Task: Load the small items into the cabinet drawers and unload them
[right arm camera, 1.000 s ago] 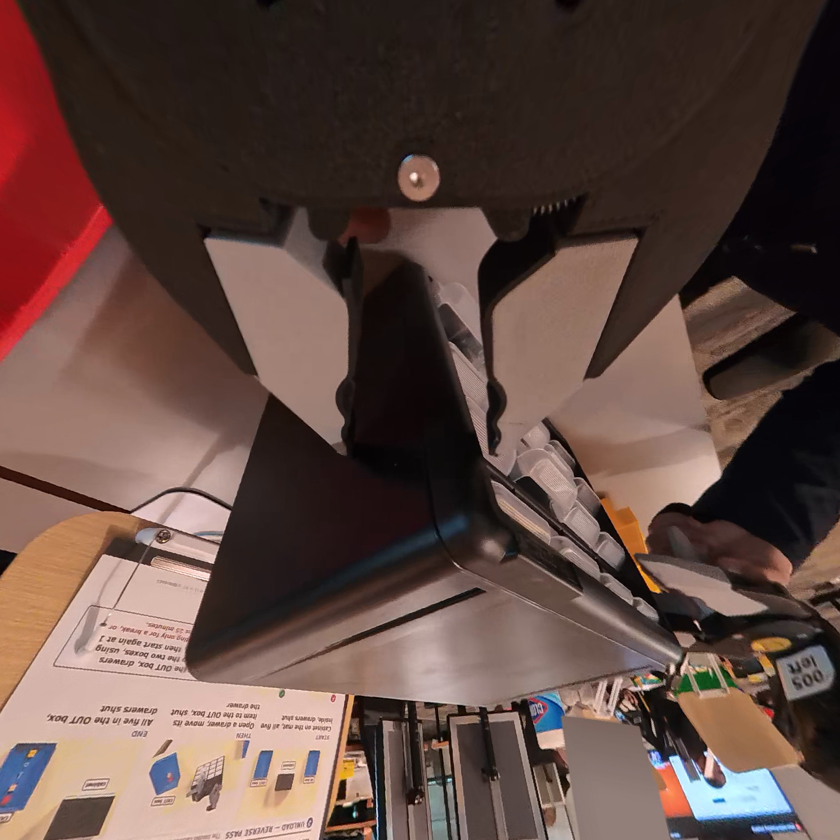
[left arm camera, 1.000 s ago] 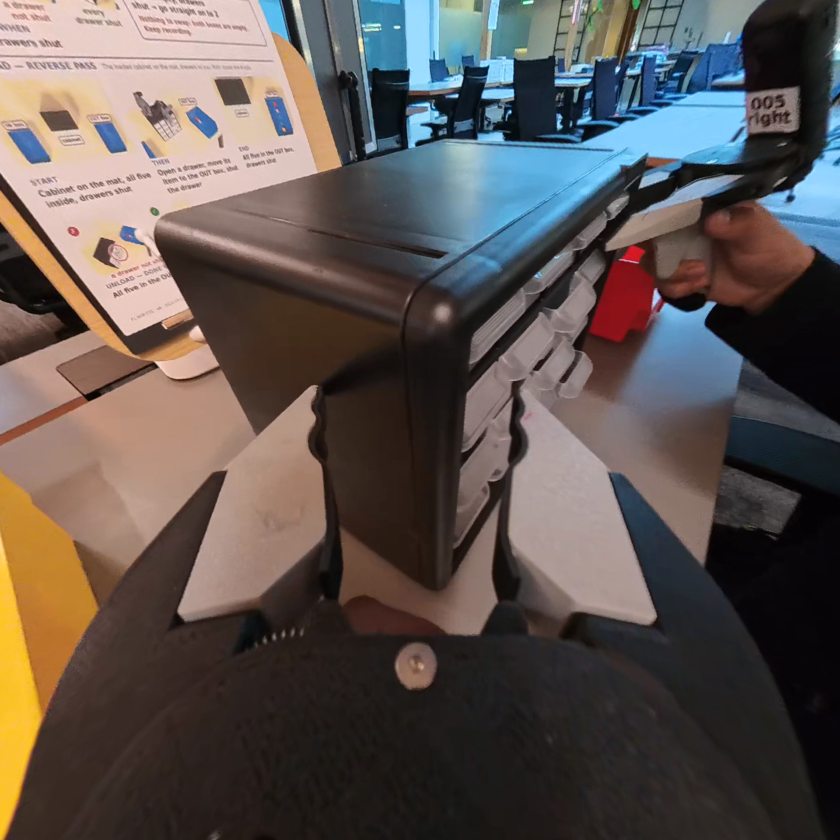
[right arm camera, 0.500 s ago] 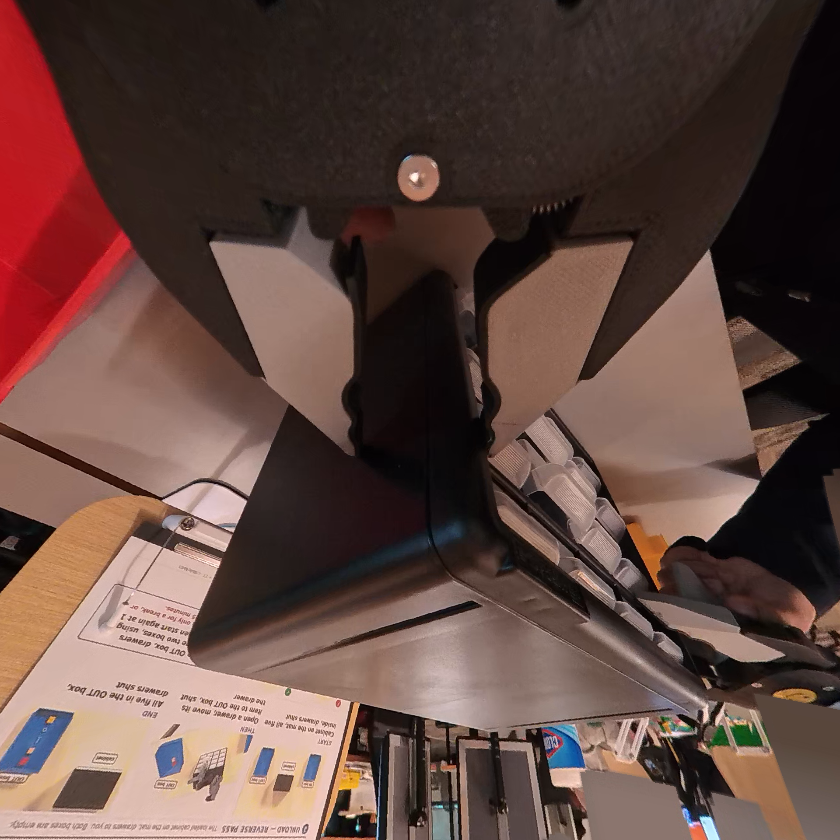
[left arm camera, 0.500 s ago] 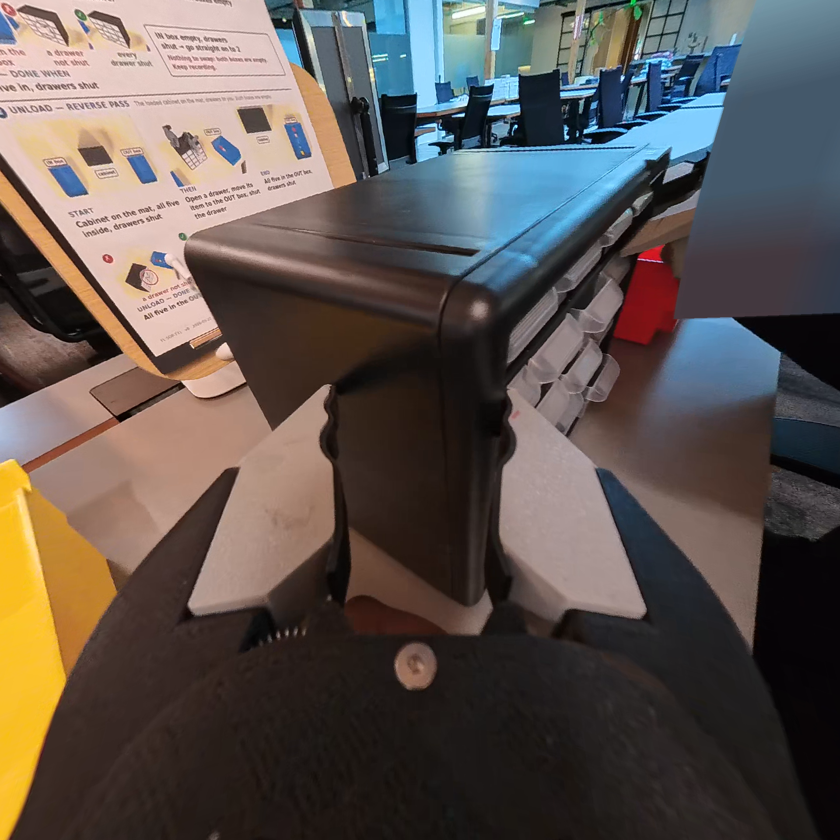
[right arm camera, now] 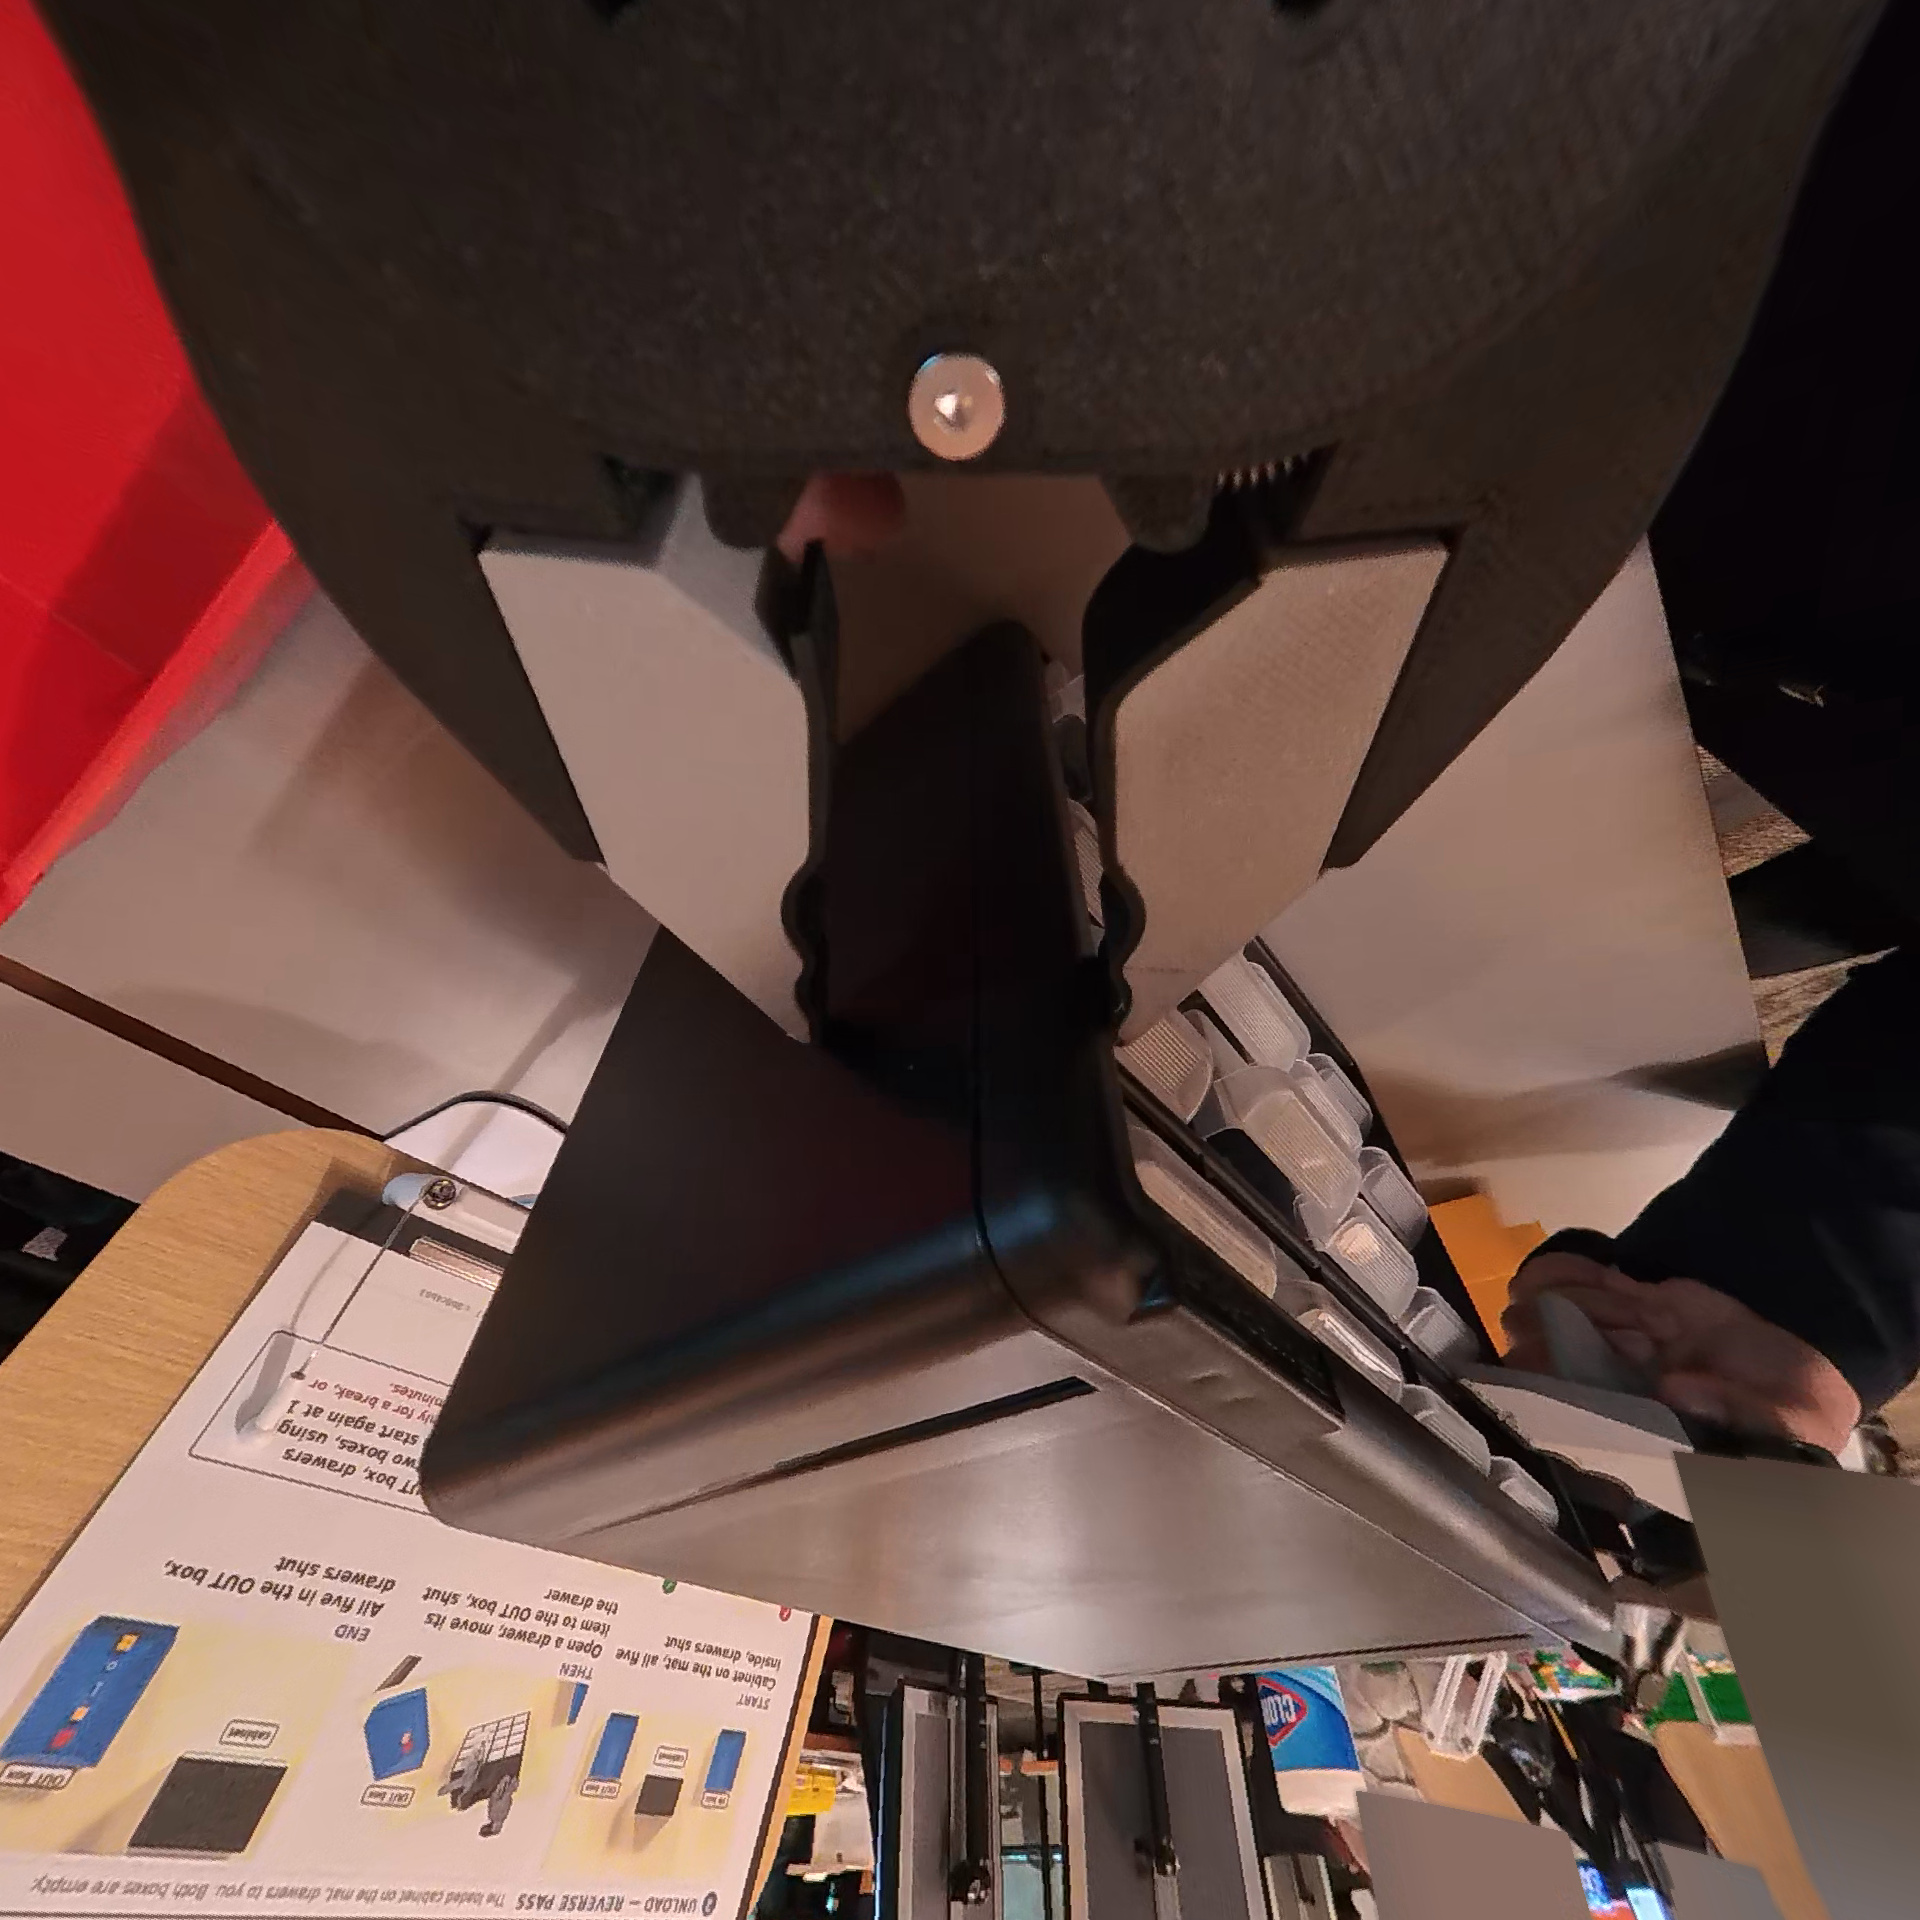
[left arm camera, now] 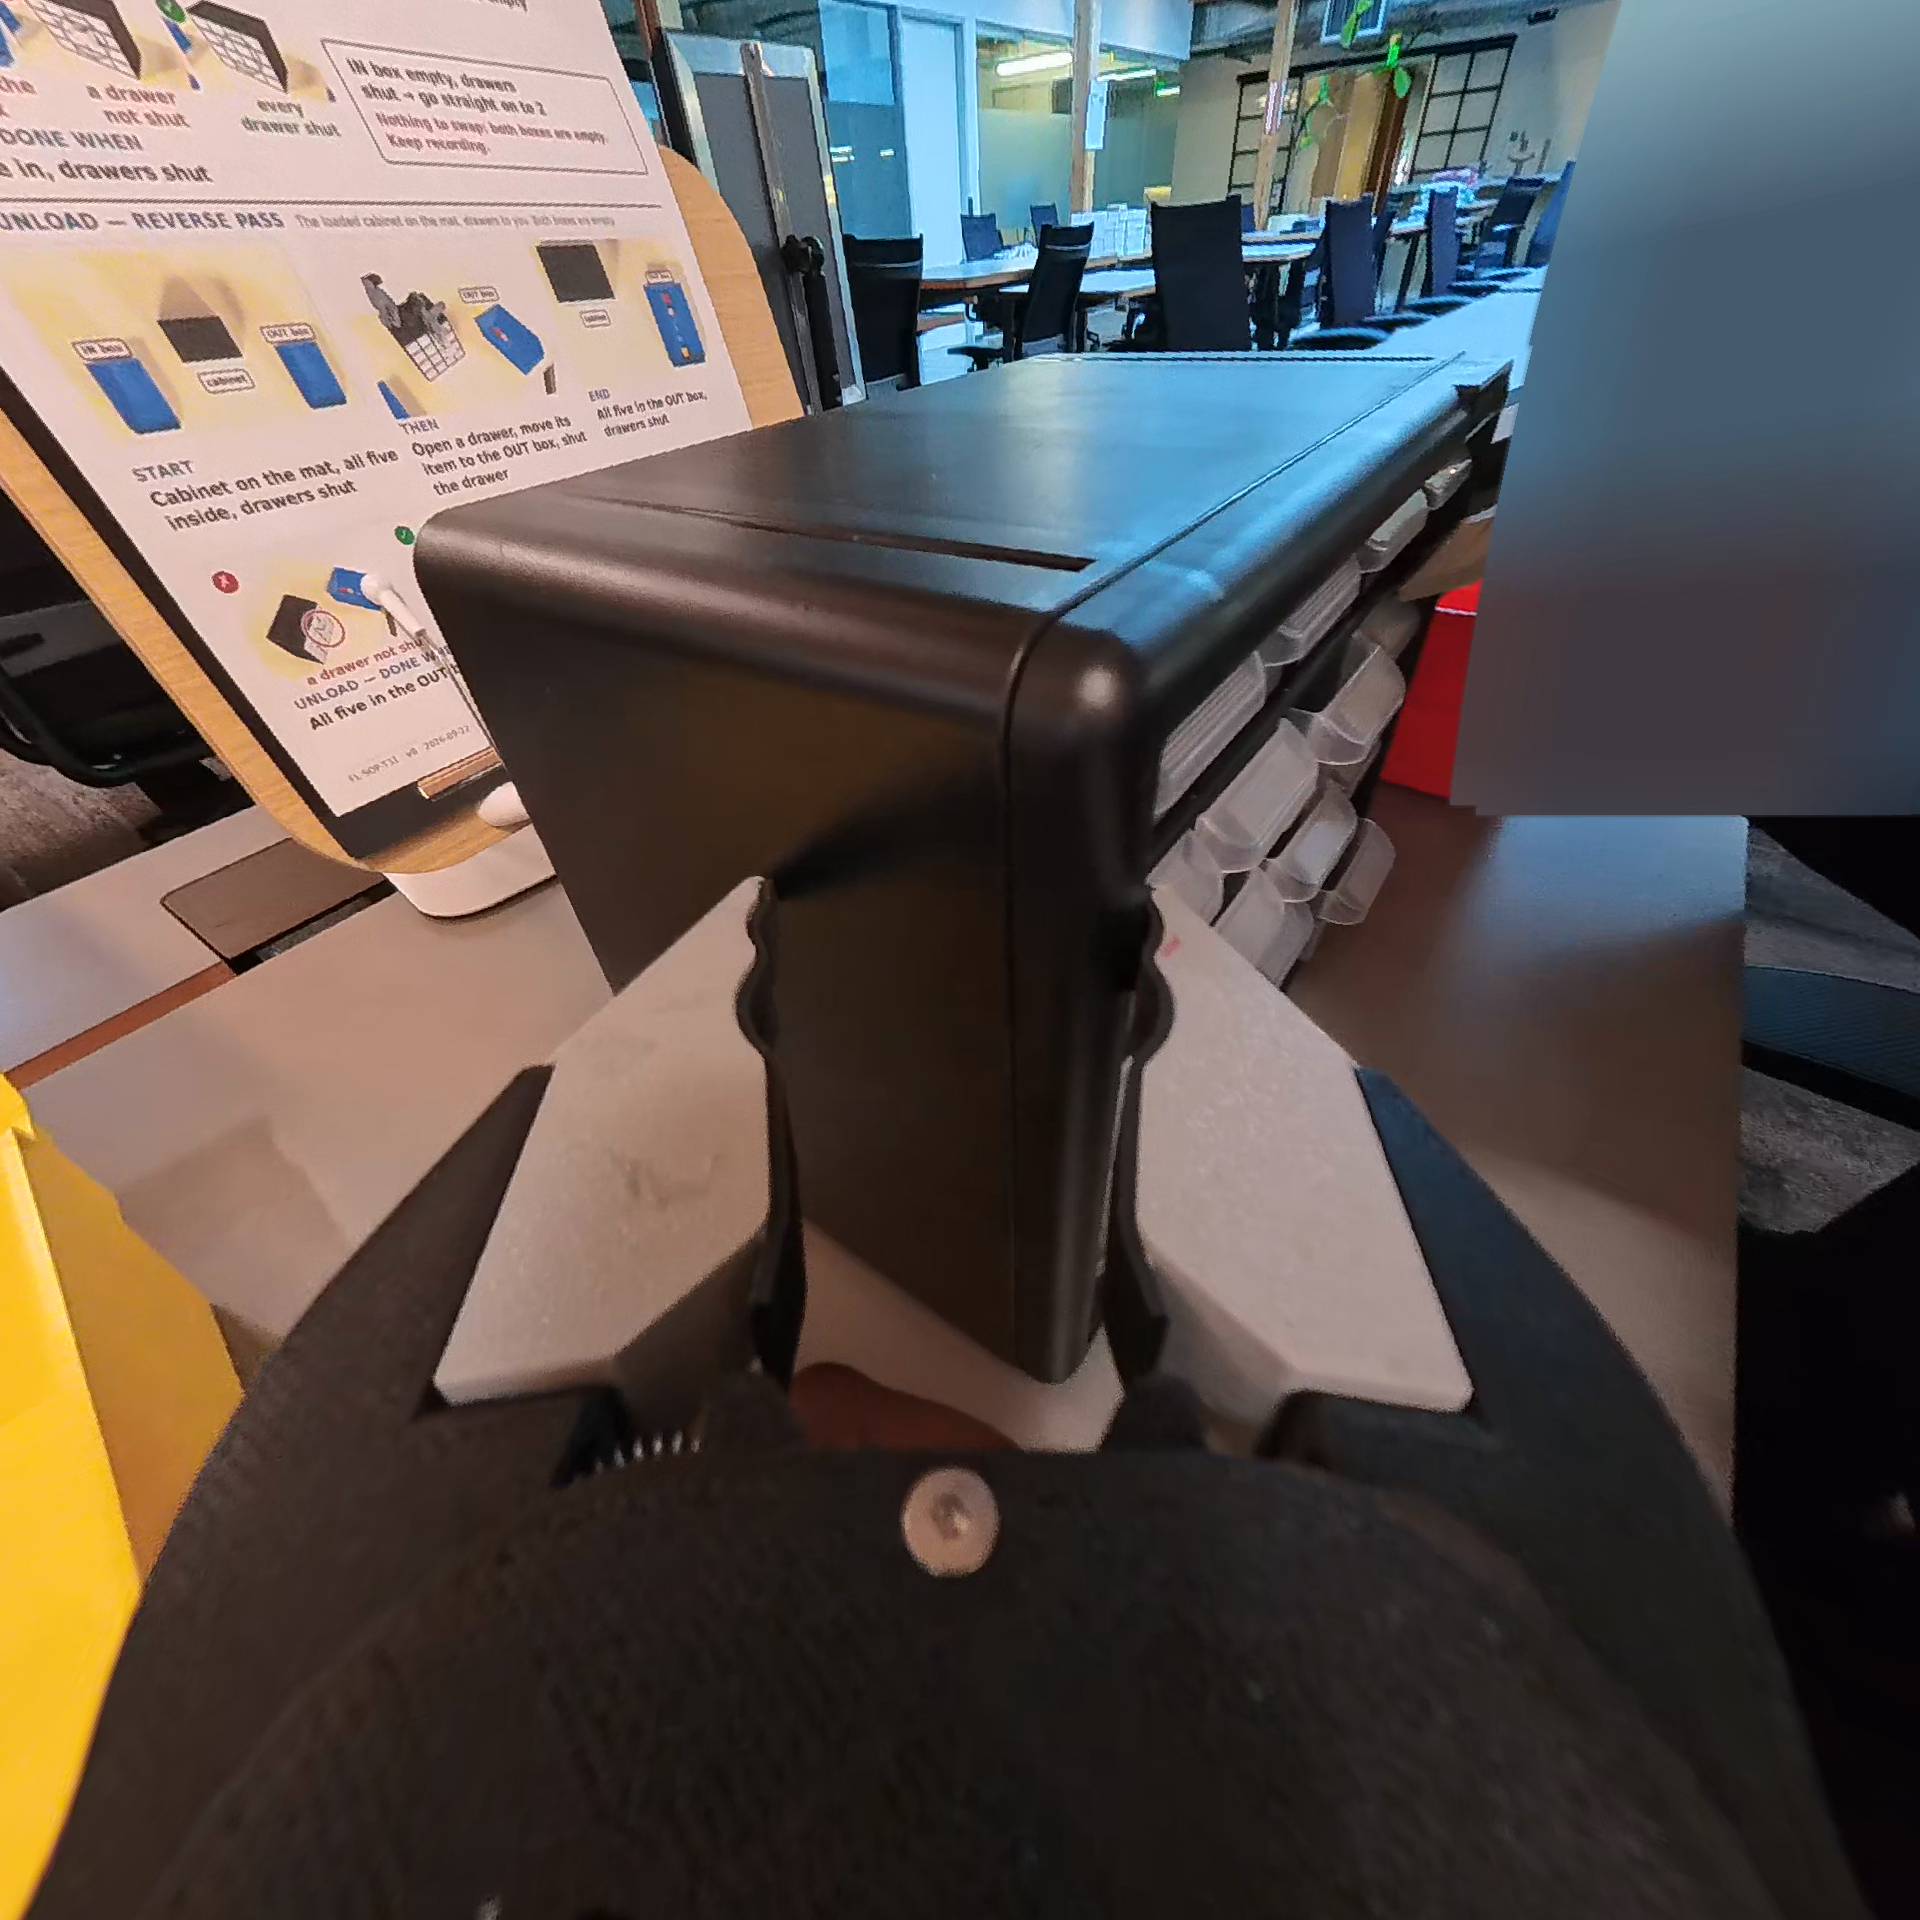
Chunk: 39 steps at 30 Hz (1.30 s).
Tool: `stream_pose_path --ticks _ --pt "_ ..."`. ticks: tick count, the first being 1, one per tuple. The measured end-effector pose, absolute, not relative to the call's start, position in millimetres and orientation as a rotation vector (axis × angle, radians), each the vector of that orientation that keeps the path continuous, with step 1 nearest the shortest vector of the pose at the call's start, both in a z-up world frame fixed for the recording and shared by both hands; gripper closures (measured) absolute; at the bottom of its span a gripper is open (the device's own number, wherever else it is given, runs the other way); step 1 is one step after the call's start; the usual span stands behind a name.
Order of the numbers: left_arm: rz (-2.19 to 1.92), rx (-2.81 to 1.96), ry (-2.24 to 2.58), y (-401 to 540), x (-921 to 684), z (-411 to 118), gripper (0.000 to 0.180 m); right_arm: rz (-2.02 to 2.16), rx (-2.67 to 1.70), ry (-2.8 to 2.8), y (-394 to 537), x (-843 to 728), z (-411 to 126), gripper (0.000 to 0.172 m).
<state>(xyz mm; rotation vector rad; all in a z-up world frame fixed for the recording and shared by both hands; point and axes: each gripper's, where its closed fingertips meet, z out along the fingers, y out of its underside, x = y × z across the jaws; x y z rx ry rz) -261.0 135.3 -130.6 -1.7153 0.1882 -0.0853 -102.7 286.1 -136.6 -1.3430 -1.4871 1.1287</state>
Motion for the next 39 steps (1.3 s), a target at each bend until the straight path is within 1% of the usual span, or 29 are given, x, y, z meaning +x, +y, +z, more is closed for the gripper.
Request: stream_pose_path --ticks 13,39 --pt "-0.090 -1.704 0.155 130.6 -259.1 -135.0 0.121 1.102 -1.361 -1.492 287.6 -104.4 -137.3 0.122" --pt "-0.049 -1.742 0.102 133.1 -259.8 -134.5 0.120 1.114 -1.369 -1.457 289.0 -106.1 -137.2 0.122"
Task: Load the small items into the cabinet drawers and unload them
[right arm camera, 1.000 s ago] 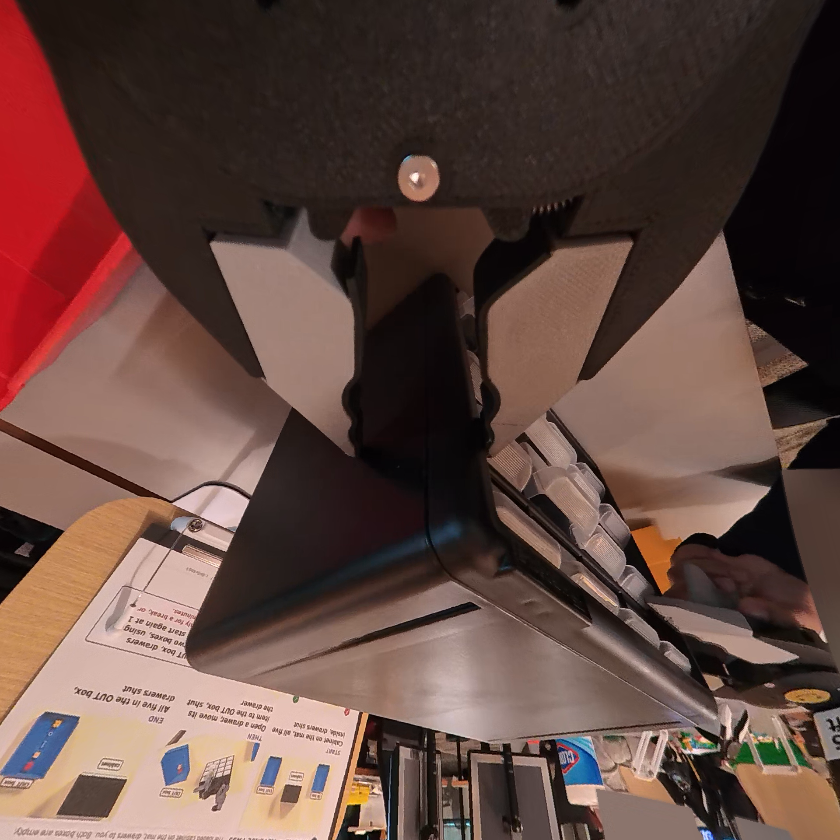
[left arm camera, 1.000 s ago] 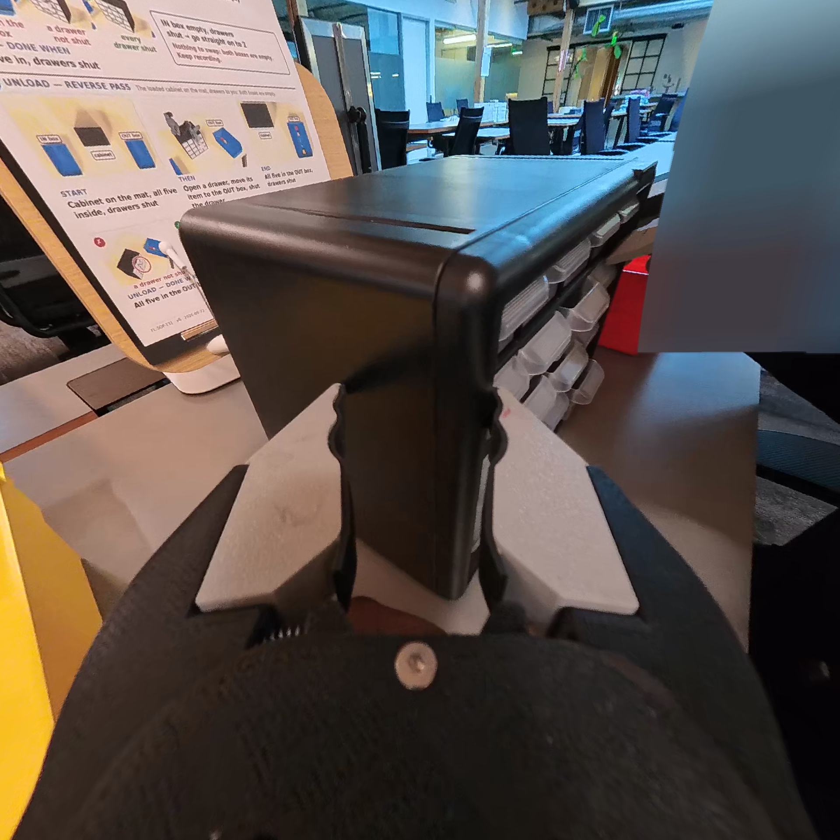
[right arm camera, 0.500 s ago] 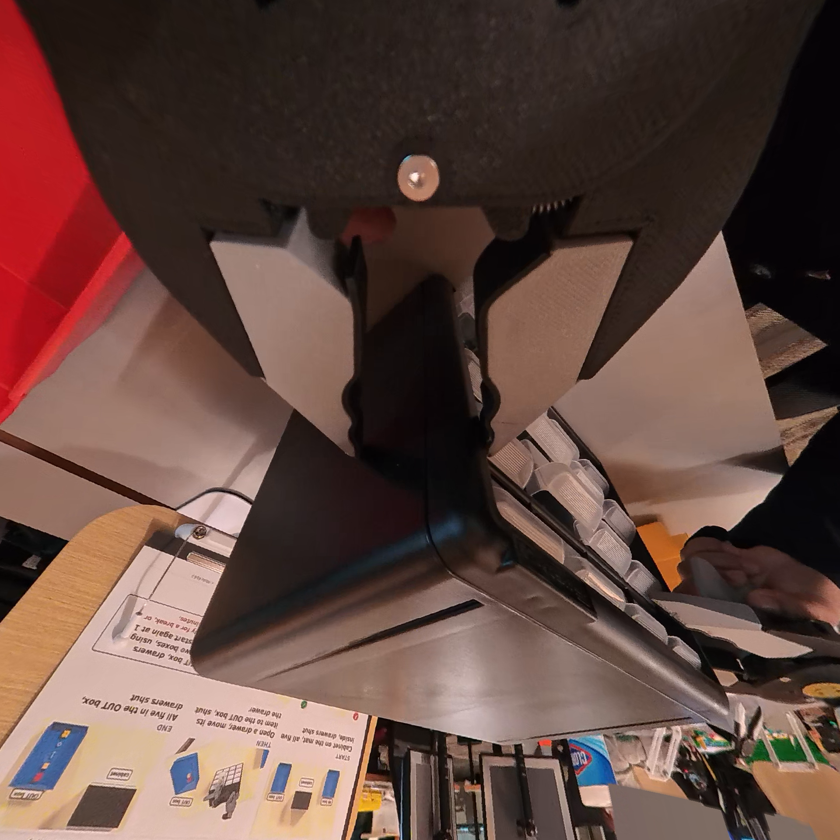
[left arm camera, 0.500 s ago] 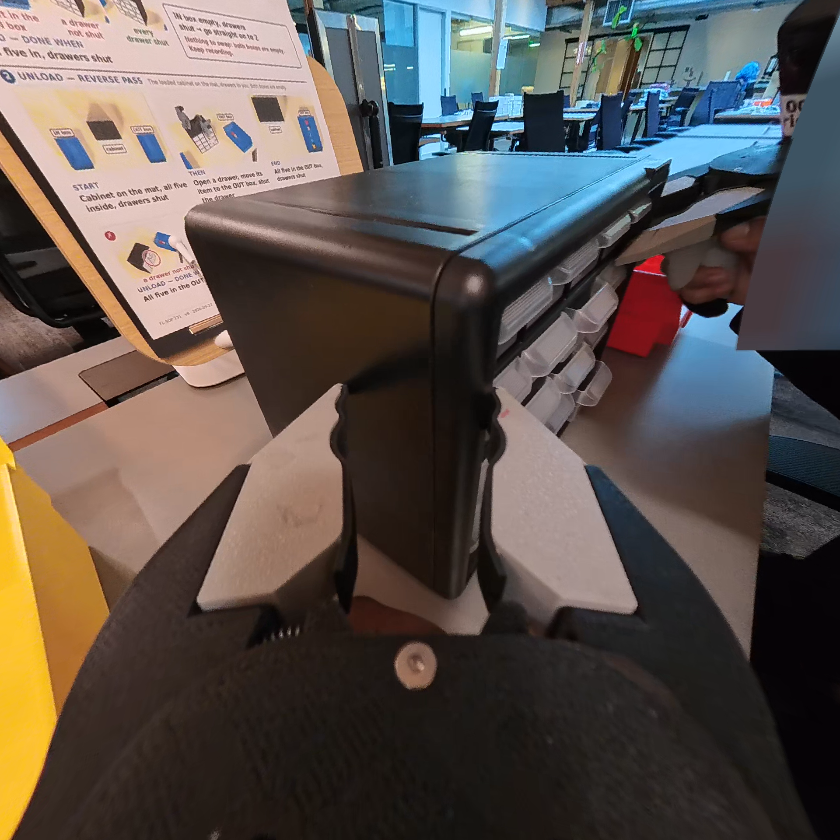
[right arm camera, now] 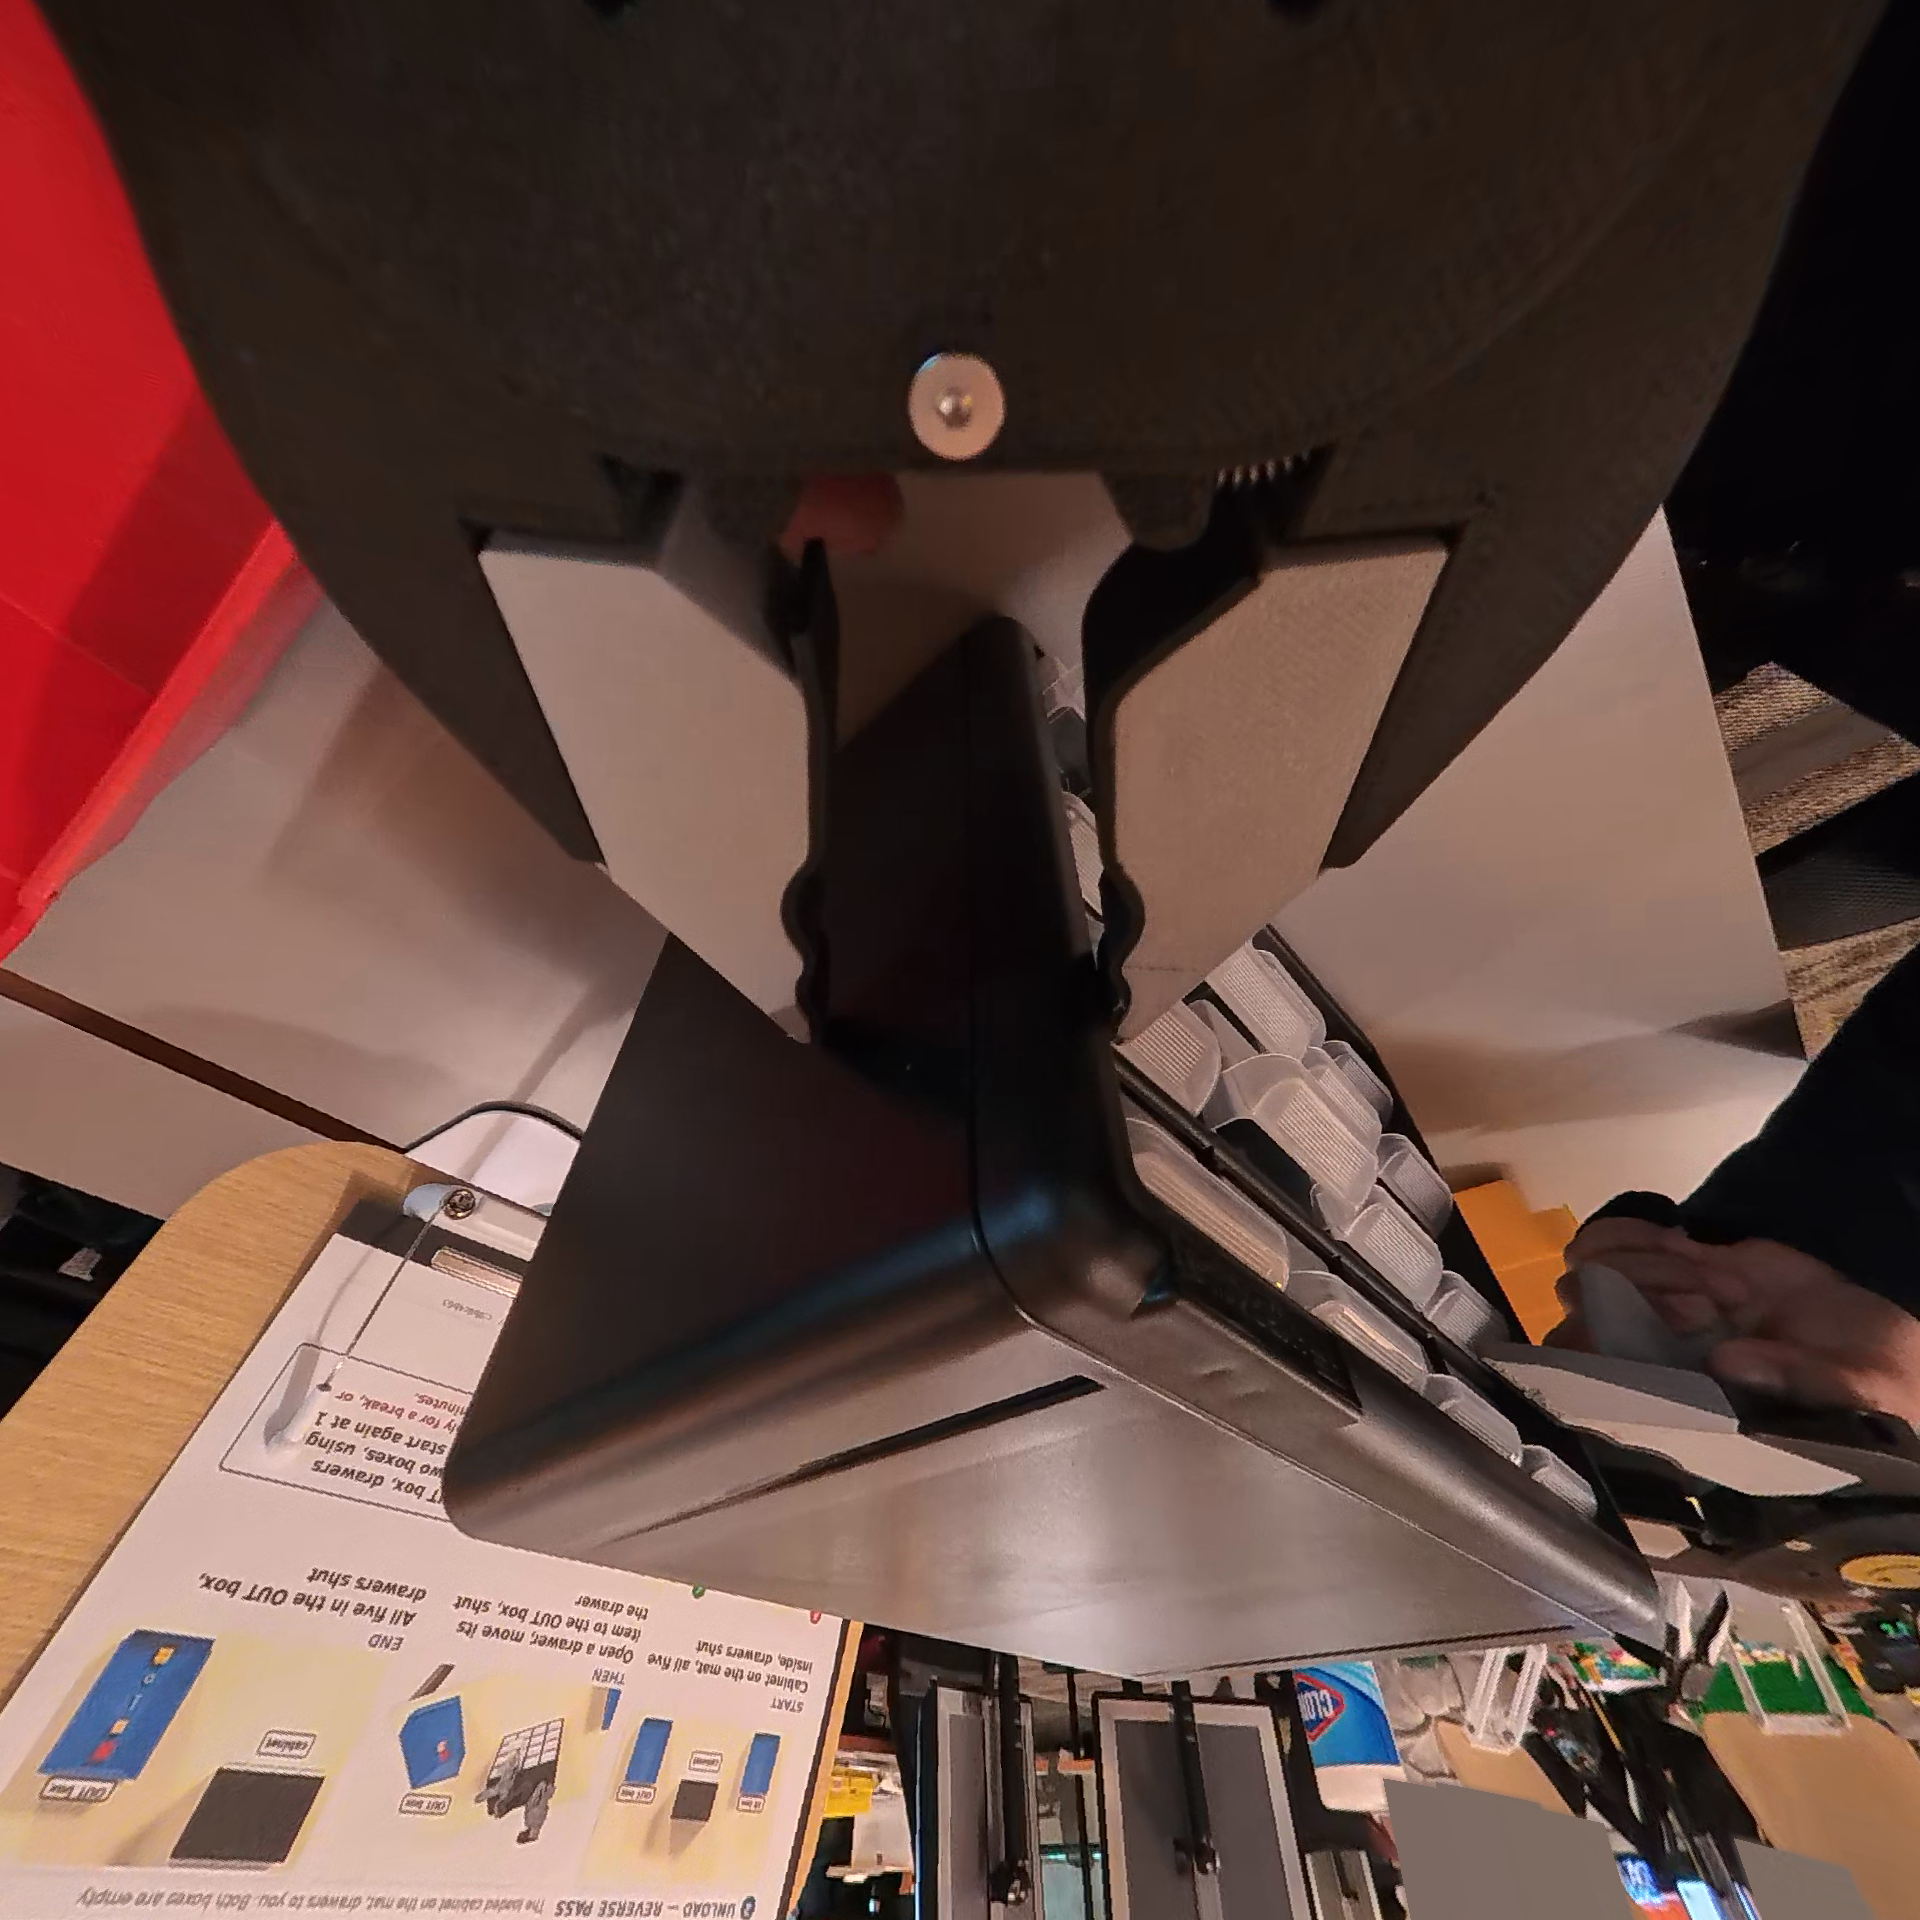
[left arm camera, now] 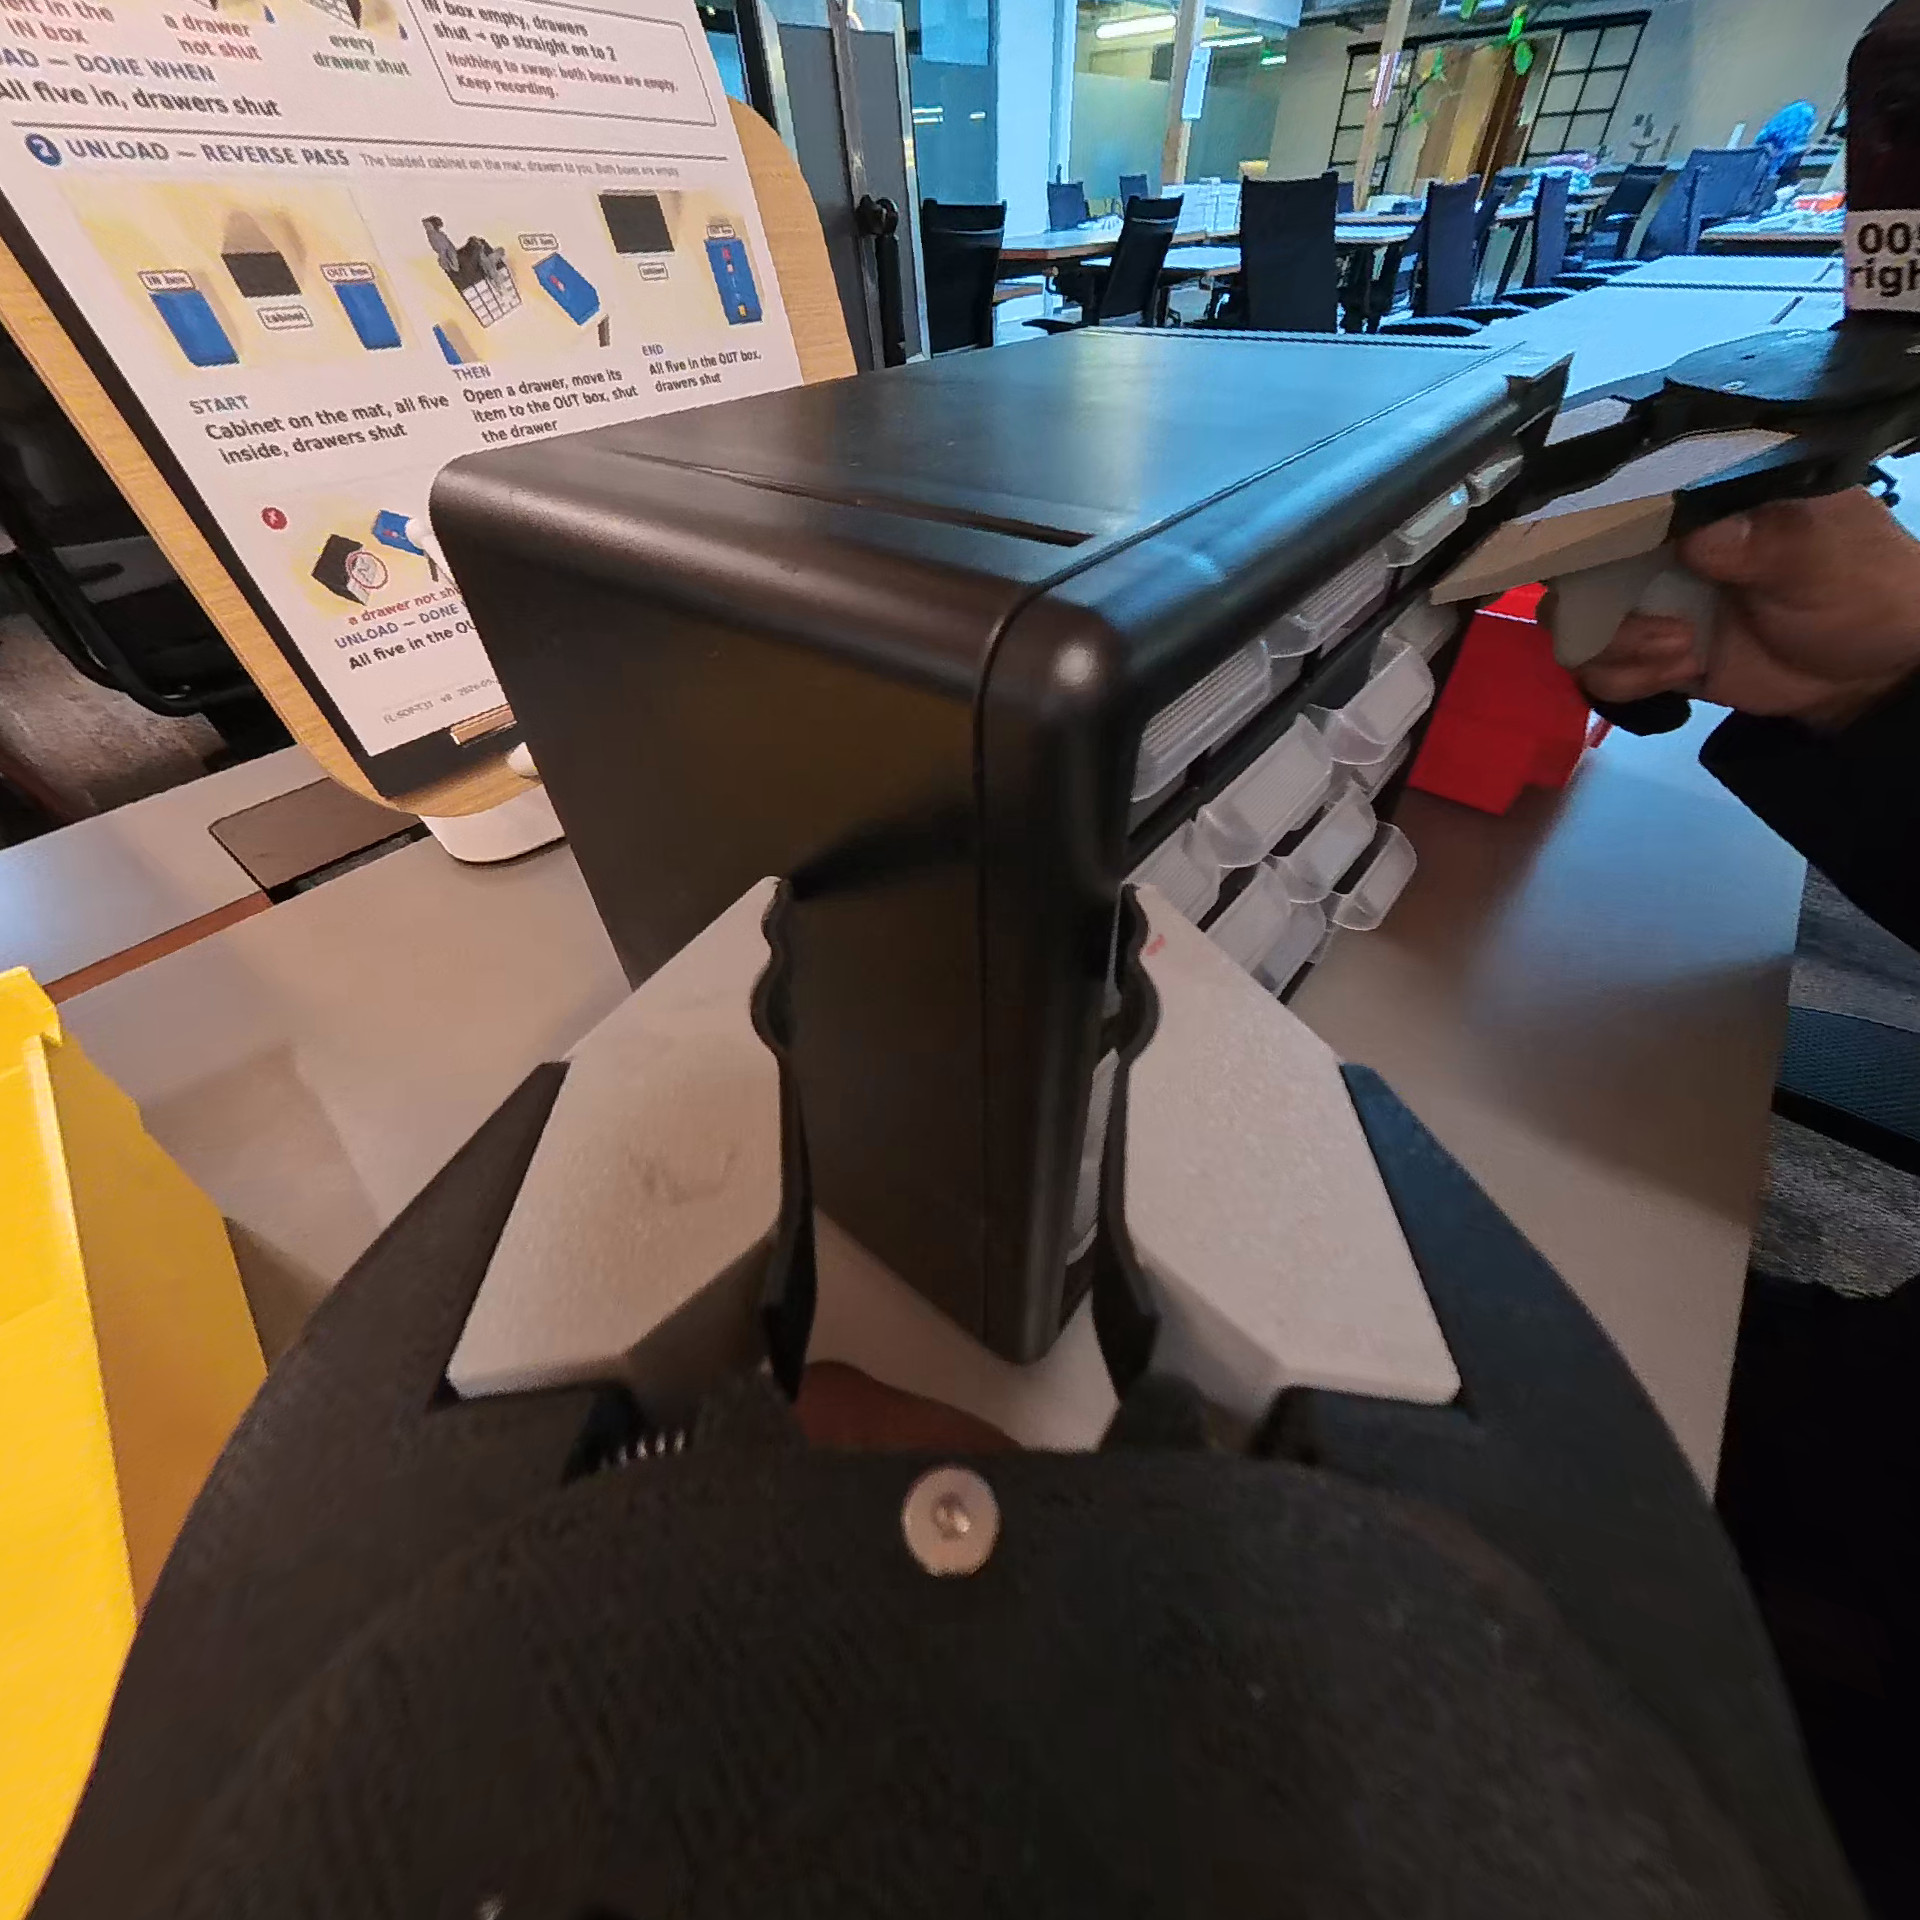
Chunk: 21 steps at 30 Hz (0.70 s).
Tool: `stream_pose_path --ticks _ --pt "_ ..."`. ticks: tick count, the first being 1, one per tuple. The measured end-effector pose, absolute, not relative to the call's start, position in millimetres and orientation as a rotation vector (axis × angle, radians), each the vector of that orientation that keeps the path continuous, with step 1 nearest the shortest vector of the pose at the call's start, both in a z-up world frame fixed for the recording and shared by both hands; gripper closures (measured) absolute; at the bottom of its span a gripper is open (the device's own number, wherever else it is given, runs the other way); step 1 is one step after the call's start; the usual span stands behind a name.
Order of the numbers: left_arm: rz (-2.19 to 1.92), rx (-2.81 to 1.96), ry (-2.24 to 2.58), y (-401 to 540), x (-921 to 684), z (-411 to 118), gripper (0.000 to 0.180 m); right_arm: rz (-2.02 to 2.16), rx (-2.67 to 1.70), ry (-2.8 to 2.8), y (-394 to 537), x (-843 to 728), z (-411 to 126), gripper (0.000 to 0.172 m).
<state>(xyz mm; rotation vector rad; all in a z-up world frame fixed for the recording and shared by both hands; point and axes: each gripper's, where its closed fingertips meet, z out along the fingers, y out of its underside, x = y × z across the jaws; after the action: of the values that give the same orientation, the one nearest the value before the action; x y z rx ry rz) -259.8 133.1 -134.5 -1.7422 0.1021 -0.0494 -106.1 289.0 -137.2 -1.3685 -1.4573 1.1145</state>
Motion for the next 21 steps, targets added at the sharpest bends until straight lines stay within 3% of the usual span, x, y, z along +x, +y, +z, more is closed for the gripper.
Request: stream_pose_path --ticks 21 --pt "-0.055 -1.730 0.080 134.8 -264.8 -134.1 0.122 1.105 -1.353 -1.449 291.9 -110.3 -136.9 0.125"
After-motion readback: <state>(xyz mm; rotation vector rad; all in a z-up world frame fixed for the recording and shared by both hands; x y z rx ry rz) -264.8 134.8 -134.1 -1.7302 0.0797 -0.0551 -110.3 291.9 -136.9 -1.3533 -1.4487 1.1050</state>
